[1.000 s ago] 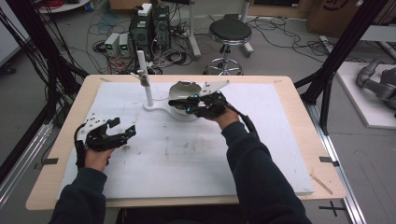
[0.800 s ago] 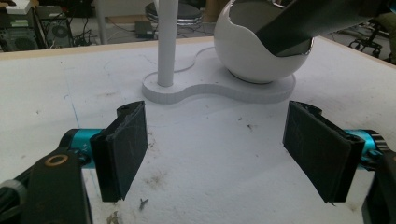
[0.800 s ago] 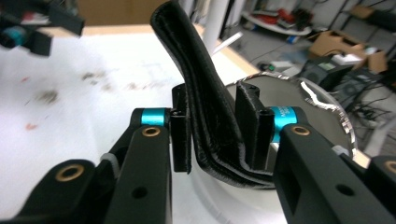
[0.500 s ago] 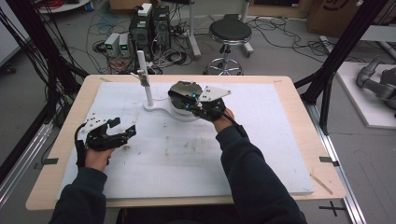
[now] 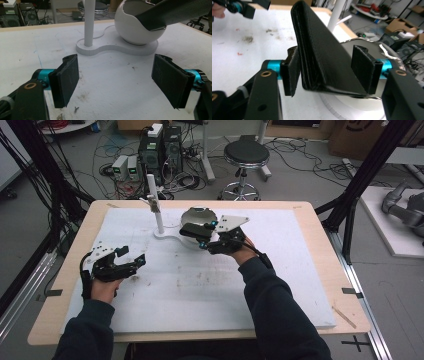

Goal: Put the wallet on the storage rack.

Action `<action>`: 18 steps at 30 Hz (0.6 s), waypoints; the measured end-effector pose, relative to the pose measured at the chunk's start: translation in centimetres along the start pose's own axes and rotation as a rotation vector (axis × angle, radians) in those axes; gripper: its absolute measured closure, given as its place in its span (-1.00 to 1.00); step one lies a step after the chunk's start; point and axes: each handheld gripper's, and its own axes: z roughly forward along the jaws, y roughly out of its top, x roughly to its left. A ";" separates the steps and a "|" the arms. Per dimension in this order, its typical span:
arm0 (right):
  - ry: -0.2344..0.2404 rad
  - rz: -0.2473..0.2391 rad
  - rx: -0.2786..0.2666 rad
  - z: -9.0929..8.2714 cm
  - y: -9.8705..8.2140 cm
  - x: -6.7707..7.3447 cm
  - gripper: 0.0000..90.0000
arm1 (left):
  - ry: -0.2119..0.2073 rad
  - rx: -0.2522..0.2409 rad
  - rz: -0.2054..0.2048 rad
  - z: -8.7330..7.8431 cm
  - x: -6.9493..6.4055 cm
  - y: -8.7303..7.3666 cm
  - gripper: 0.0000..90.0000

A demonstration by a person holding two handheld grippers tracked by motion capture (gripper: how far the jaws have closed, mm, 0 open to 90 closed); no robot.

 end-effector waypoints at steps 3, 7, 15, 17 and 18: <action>-0.015 0.023 -0.008 -0.9 -0.1 -0.3 -0.18 | -0.003 0.003 0.001 0.1 -0.1 0.0 -0.51; -0.005 0.060 -0.019 -2.2 -0.5 -0.7 -0.26 | 0.000 0.001 0.000 0.0 0.0 0.0 -0.51; -0.078 0.148 -0.026 -6.8 -2.4 -1.9 -0.34 | -0.002 0.002 0.002 0.0 0.0 0.0 -0.51; -0.108 0.175 -0.033 -8.0 -3.2 -2.1 -0.35 | -0.001 0.001 -0.002 0.1 0.0 0.0 -0.51; -0.123 0.187 -0.033 -8.7 -3.6 -2.2 -0.36 | -0.001 0.002 -0.003 0.1 0.0 0.0 -0.51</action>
